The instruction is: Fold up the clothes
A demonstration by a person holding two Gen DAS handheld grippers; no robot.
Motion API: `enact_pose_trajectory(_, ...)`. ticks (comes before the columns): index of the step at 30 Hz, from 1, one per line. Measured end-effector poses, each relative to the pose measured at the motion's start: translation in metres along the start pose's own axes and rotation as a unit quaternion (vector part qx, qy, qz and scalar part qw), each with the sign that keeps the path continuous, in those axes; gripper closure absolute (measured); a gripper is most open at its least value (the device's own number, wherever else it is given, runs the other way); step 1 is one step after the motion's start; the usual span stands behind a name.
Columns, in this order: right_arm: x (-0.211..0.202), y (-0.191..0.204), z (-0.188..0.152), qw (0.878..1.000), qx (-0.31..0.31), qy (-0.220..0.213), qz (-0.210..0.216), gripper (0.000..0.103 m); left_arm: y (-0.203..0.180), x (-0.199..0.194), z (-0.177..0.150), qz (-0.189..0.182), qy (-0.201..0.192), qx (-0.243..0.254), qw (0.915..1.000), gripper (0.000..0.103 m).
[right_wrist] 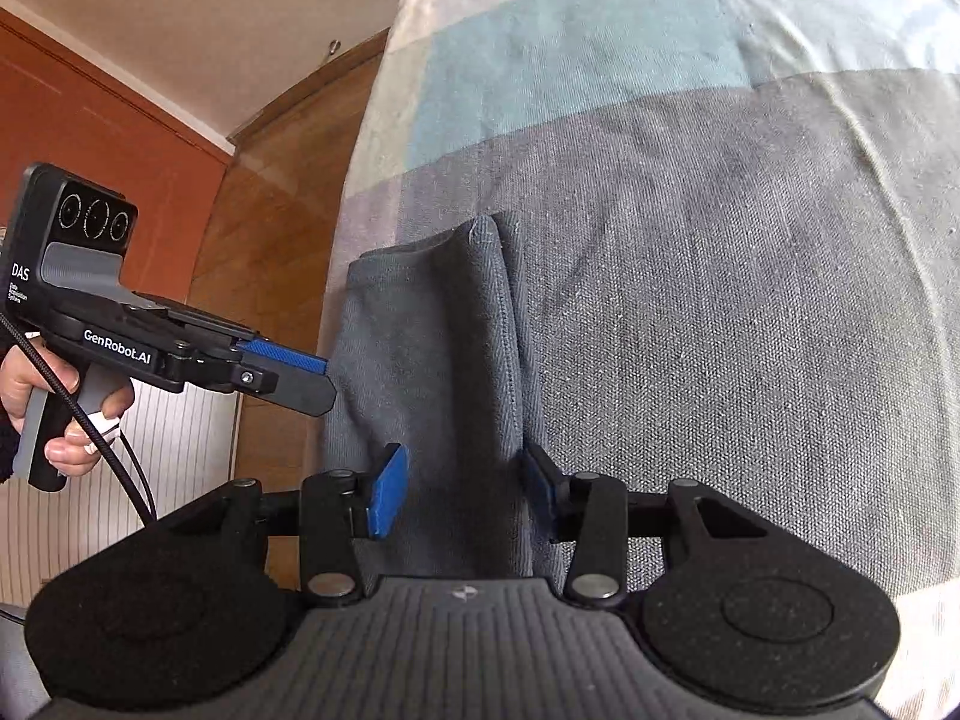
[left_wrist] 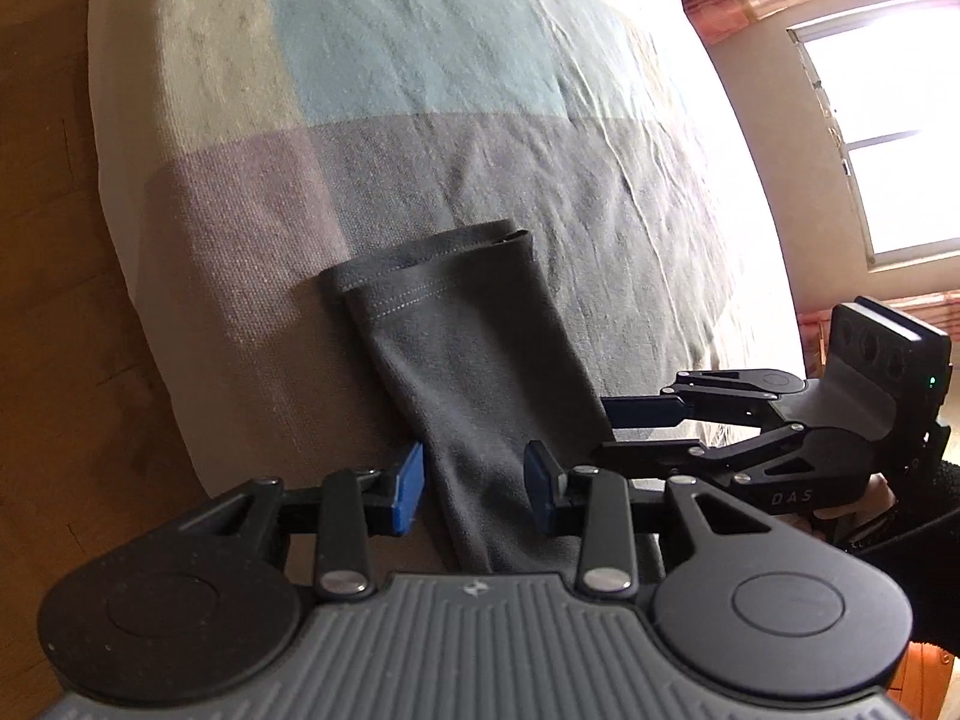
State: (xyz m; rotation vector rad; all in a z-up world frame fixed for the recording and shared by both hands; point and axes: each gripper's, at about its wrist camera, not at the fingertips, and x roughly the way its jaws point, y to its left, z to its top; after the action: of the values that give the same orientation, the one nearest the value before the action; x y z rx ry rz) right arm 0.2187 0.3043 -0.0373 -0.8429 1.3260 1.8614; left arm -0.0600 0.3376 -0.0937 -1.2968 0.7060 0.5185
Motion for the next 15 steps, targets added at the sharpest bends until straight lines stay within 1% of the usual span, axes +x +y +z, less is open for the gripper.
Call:
enact_pose_trajectory(5, 0.003, -0.003, 0.003, 1.0, 0.008, 0.009, 0.029, 0.054, 0.007, 0.001, -0.002, -0.05, 0.002, -0.028, 0.9983, 0.067)
enact_pose_trajectory(8, 0.007, -0.006, 0.008, 0.999, 0.012, 0.016, 0.04, 0.054, 0.01, 0.007, -0.001, -0.079, 0.004, -0.041, 0.996, 0.062)
enact_pose_trajectory(9, 0.009, -0.007, 0.009, 0.999, 0.012, 0.018, 0.042, 0.054, 0.009, 0.009, -0.001, -0.082, 0.005, -0.04, 0.9959, 0.062)
enact_pose_trajectory(11, 0.012, -0.007, 0.013, 0.999, 0.009, 0.019, 0.043, 0.054, 0.009, 0.014, -0.001, -0.066, 0.002, -0.034, 0.9973, 0.062)
enact_pose_trajectory(13, 0.012, -0.008, 0.016, 0.999, 0.009, 0.018, 0.047, 0.054, 0.014, 0.015, 0.0, -0.063, -0.009, -0.044, 0.997, 0.062)
enact_pose_trajectory(15, 0.014, -0.01, 0.018, 0.998, 0.012, 0.016, 0.053, 0.054, 0.021, 0.014, 0.002, -0.069, -0.026, -0.061, 0.9955, 0.062)
